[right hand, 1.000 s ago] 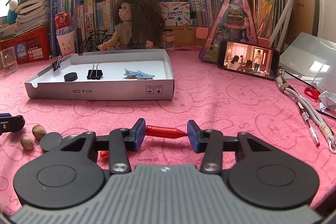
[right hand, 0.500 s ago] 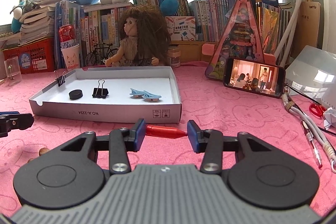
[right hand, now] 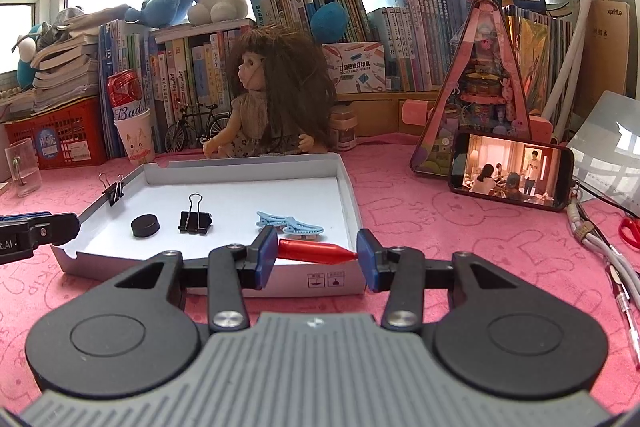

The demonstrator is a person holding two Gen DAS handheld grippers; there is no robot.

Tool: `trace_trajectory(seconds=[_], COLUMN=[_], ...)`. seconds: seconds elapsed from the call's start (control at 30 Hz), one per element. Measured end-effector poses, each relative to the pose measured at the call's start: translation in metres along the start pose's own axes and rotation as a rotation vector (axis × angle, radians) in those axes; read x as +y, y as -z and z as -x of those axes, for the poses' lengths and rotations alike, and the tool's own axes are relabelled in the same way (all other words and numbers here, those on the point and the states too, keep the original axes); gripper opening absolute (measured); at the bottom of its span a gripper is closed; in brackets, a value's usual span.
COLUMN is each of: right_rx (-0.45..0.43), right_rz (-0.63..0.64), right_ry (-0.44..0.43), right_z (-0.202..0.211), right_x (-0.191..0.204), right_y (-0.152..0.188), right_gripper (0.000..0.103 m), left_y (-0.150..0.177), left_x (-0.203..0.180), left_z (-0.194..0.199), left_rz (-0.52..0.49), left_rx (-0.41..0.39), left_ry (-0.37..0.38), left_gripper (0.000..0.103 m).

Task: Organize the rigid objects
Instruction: 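Carry the black lid and red crayon over the white tray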

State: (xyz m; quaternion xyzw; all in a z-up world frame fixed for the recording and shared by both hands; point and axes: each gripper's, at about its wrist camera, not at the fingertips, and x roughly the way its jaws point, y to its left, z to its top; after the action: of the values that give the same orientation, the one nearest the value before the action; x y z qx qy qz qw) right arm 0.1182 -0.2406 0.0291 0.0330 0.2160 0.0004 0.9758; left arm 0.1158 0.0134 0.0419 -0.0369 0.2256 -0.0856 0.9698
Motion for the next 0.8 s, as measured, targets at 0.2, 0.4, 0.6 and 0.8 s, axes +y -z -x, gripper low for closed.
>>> trace_trajectory(seconds=[0.2, 0.4, 0.6, 0.8], right_rx=[0.053, 0.117, 0.165, 0.188], right_rz=[-0.055, -0.073, -0.084, -0.067], right_ry=[-0.017, -0.010, -0.017, -0.027], right_z=[-0.030, -0.060, -0.078, -0.088], right_x=[-0.002, -0.003, 0.000, 0.006], right_y=[-0.010, -0.013, -0.014, -0.015], right_gripper=[0.049, 0.049, 0.049, 0.049], left_y=[-0.012, -0.012, -0.005, -0.006], left_x=[0.013, 0.019, 0.021, 0.019], left_z=[-0.036, -0.066, -0.089, -0.098], left_rz=[0.070, 0.075, 0.098, 0.080], left_rx=[0.067, 0.119, 0.168, 0.163], left_ry=[0.004, -0.015, -0.024, -0.047], left_gripper=[0.030, 0.030, 0.030, 0.030])
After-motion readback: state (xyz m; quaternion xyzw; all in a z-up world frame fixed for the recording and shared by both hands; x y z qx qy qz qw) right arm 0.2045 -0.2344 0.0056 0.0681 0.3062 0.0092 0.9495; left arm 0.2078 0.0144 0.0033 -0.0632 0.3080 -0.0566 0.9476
